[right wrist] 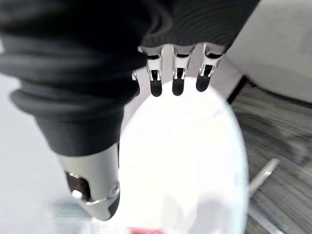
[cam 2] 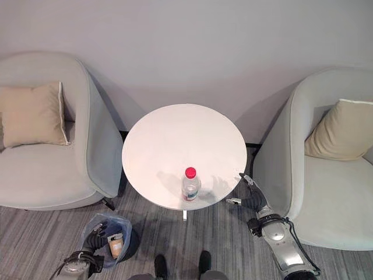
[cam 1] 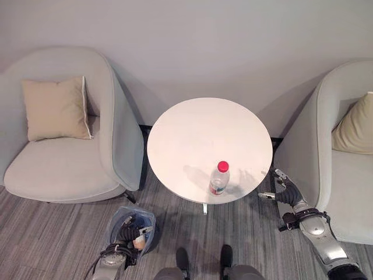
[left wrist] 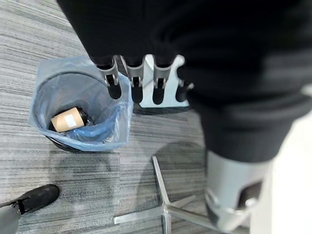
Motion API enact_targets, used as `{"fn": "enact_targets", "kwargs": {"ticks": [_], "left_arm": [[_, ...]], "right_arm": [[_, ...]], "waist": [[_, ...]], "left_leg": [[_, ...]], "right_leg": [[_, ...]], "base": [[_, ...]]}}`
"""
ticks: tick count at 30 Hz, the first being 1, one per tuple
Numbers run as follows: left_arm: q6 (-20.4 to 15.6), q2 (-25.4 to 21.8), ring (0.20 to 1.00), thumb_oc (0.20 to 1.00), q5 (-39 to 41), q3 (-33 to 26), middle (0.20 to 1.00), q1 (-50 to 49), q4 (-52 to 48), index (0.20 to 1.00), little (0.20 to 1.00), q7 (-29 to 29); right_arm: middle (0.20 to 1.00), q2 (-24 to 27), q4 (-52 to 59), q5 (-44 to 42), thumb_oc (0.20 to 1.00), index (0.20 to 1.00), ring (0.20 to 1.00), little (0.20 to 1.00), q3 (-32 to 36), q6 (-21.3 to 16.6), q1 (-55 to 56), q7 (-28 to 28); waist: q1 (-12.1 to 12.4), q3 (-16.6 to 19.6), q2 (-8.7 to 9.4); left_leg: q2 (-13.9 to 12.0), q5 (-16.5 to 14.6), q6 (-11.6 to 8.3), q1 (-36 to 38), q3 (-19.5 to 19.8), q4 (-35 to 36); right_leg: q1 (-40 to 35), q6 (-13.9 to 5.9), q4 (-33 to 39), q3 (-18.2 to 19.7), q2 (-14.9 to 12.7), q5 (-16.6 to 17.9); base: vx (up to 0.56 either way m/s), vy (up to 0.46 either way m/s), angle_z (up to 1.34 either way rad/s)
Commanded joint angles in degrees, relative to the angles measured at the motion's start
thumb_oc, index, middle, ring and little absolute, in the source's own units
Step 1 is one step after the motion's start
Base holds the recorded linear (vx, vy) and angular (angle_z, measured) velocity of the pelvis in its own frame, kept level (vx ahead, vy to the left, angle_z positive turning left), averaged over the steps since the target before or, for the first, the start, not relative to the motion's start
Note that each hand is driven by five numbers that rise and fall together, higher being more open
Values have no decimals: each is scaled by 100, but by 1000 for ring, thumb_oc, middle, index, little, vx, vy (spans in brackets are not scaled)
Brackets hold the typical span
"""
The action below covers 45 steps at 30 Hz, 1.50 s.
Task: Gather garbage on tea table into small bin, then transfer packed bag to large trash can.
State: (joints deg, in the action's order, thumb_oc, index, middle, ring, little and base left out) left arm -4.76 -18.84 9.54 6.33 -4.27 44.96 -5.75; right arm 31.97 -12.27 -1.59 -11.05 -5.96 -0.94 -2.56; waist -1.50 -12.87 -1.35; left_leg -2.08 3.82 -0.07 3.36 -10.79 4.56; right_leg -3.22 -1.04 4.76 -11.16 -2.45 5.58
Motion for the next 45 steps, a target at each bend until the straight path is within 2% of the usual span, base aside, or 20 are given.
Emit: {"fn": "enact_targets", "kwargs": {"ticks": [1, 12, 16, 23, 24, 25, 30, 32, 34, 36, 39, 41, 43, 44, 45], "left_arm": [[-219, -137, 1000, 1000, -190, -68, 1000, 77, 59, 1000, 1000, -43], [-215, -55, 1000, 1000, -143, 38, 1000, -69, 136, 1000, 1000, -4], [-222, -51, 1000, 1000, -95, 118, 1000, -119, 71, 1000, 1000, 7], [-248, -67, 1000, 1000, 80, 258, 1000, -75, -7, 1000, 1000, -33], [-248, -68, 1000, 1000, 131, 313, 1000, -24, -18, 1000, 1000, -48], [-244, -68, 1000, 1000, 142, 327, 1000, 4, -7, 1000, 1000, -52], [-238, -103, 1000, 1000, 149, 294, 1000, 17, -70, 1000, 1000, -68], [-191, -116, 1000, 1000, 110, 200, 1000, -43, -78, 1000, 1000, -31], [-176, -117, 1000, 1000, 97, 179, 1000, -75, -93, 1000, 1000, -3], [-161, -103, 1000, 1000, 86, 149, 1000, -118, -153, 1000, 1000, 30], [-160, -72, 1000, 1000, 102, 150, 1000, -111, -206, 1000, 1000, 60], [-150, 1, 1000, 1000, 124, 164, 1000, -80, -215, 1000, 1000, 87], [-150, 25, 1000, 1000, 114, 173, 1000, -77, -214, 1000, 1000, 97], [-150, 53, 1000, 1000, 82, 197, 1000, -36, -223, 1000, 1000, 67], [-150, 54, 1000, 1000, 81, 195, 1000, -37, -223, 1000, 1000, 66]], "right_arm": [[1000, 189, 127, 100, 1000, 1000, 1000, 1000, -286, -308, -411, 82], [1000, -109, -355, 198, 1000, 1000, 1000, 1000, -962, -222, -1070, 86], [1000, -354, -684, 236, 1000, 1000, 1000, 1000, -1055, -167, -1289, -112], [1000, -577, -1353, 172, 1000, 1000, 1000, 1000, -1106, -76, -1747, -436], [423, -614, -1570, 199, 423, 423, 423, 423, -1196, -35, -1901, -483], [200, -596, -1628, 220, 200, 200, 200, 200, -1211, -22, -1980, -507], [200, -534, -1438, 91, 200, 200, 200, 200, -1059, -38, -1926, -576], [200, -368, -751, 81, 200, 200, 200, 200, -801, -120, -1653, -522], [200, -303, -525, 101, 200, 200, 200, 200, -715, -141, -1517, -480], [200, -218, 62, 1, 200, 200, 200, 200, -470, -261, -1254, -399], [200, -183, 379, -79, 200, 200, 200, 200, -322, -359, -1066, -354], [200, -115, 590, 29, 200, 200, 200, 200, -292, -418, -1020, -362], [200, -95, 613, 75, 200, 200, 200, 200, -297, -409, -1027, -364], [200, -77, 685, 167, 200, 200, 200, 200, -309, -415, -1070, -446], [200, -78, 685, 169, 200, 200, 200, 200, -312, -414, -1072, -448]], "waist": [[164, 278, 137], [505, 216, 54], [708, 101, -18], [904, -95, -168], [978, -145, -212], [992, -158, -223], [1025, -81, -223], [1003, 18, -164], [989, 52, -154], [979, 66, -131], [966, -2, -131], [958, -135, -142], [944, -130, -145], [880, -97, -116], [883, -104, -116]], "left_leg": [[-147, -805, -315, 89, 93, -470], [-99, -657, -334, 57, 393, -252], [-58, -556, -344, -128, 599, -226], [-17, -425, -353, -507, 867, -289], [-14, -381, -362, -595, 941, -304], [-8, -368, -367, -641, 975, -314], [3, -344, -378, -625, 1079, -277], [-9, -365, -392, -556, 1125, -270], [-12, -370, -402, -525, 1154, -271], [-19, -365, -470, -543, 1231, -341], [-5, -370, -581, -736, 1271, -622], [-82, -329, -648, -1026, 974, -952], [-120, -321, -623, -1053, 875, -961], [-308, -412, -589, -1012, 397, -967], [-311, -423, -592, -1006, 392, -976]], "right_leg": [[-23, -418, -629, 169, -225, -1158], [-95, -435, -494, -190, -241, -1169], [-10, -438, -482, -377, -265, -1166], [260, -410, -525, -578, -309, -1132], [313, -394, -532, -633, -315, -1127], [330, -390, -532, -670, -319, -1128], [228, -377, -462, -792, -331, -1148], [110, -358, -498, -866, -334, -1213], [67, -346, -507, -909, -334, -1239], [19, -307, -538, -1022, -332, -1295], [10, -269, -579, -1200, -367, -1352], [-29, -234, -596, -1489, -442, -1413], [-42, -233, -575, -1537, -451, -1405], [-146, -270, -546, -1649, -495, -1478], [-153, -269, -548, -1643, -493, -1484]], "base": [[30, 4, 7], [16, 1, 18], [-35, -7, 30], [-80, 5, 24], [-58, -1, 19], [-58, 0, 10], [3, -14, 22], [10, -60, 23], [3, -37, 15], [-48, -51, 17], [-106, -41, 29], [-165, -9, 52], [-1, 10, 73], [53, -5, 58], [40, 62, 75]]}}
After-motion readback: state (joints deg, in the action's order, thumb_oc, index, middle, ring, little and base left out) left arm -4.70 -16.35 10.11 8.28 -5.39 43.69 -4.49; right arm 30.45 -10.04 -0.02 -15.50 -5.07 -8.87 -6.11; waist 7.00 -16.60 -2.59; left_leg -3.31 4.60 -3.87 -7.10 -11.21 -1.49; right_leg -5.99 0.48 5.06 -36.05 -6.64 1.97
